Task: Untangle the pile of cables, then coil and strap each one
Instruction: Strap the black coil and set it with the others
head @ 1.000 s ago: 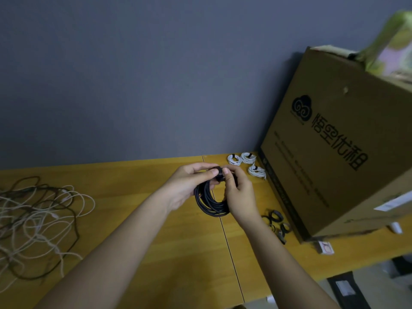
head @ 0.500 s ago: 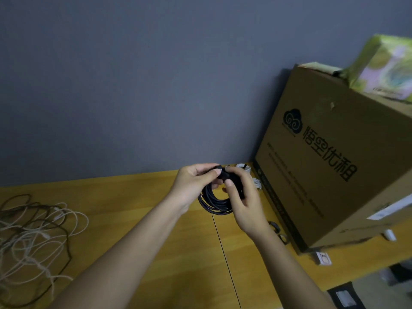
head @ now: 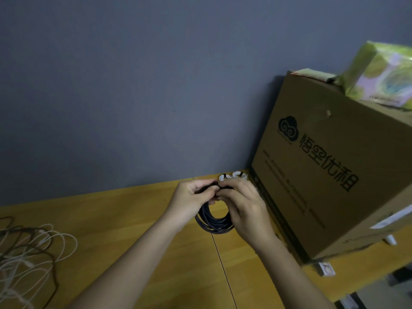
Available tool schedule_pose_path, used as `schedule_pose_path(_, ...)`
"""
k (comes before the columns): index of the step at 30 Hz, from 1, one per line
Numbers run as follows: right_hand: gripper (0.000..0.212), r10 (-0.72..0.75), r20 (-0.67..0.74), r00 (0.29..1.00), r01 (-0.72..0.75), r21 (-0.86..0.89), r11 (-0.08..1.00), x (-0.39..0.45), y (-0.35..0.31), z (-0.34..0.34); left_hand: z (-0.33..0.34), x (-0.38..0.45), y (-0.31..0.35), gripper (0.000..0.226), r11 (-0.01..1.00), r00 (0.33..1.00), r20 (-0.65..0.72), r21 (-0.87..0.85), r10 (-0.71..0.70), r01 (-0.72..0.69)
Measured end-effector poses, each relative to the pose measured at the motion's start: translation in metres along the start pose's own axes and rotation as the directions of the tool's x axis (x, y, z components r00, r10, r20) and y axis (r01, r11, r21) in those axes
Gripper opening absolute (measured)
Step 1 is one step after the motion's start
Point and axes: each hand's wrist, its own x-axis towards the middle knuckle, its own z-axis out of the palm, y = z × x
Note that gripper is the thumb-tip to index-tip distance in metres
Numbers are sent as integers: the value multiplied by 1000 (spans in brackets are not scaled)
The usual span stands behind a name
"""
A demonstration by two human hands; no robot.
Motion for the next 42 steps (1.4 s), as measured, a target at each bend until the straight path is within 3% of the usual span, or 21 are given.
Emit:
schedule_pose_path(4,13,105,68,992,-107,28,994,-8,8,7,3,0,-15,24,998,998,48,43,-38,36)
schedule_pose_path(7,9,292,132,947,-310,139,941,-15,13,10,8,-3,-29,25,991,993,94,115,-76,65)
schedule_pose_path(10,16,486,211,848,-529,273,804,-25,21,16,12,-6,-50,26,985,989,112,155,-98,80)
schedule_pose_path(14,20,658,378,651,-759,320,567,-39,41,30,16,-2,-80,26,967,983,107,221,-151,124)
schedule_pose_path(19,15,768,410,492,-860,369,353,-62,57,59,19,4,-113,32,945,975,73,271,-209,182)
schedule_pose_path(22,14,801,424,422,-872,430,232,-76,67,74,18,11,-134,24,939,970,58,271,-237,214)
schedule_pose_path(27,18,808,315,498,-808,507,300,-99,82,89,18,32,-160,26,936,967,78,280,-241,211)
schedule_pose_path(30,19,775,236,586,-779,426,460,-106,95,101,24,47,-169,27,942,968,88,268,-234,203)
schedule_pose_path(32,19,700,182,690,-719,280,636,-109,105,108,29,56,-173,26,950,967,84,222,-242,218)
schedule_pose_path(34,22,625,155,765,-644,182,743,-112,118,116,34,66,-176,24,957,967,69,181,-244,229)
schedule_pose_path(36,27,600,198,775,-631,196,750,-111,131,121,36,77,-179,18,960,969,42,154,-243,234)
schedule_pose_path(40,38,570,426,702,-708,342,618,-109,159,134,38,108,-192,13,956,971,-11,172,-241,239)
schedule_pose_path(42,38,621,400,674,-738,359,571,-109,173,141,43,125,-200,13,956,972,-3,177,-236,233)
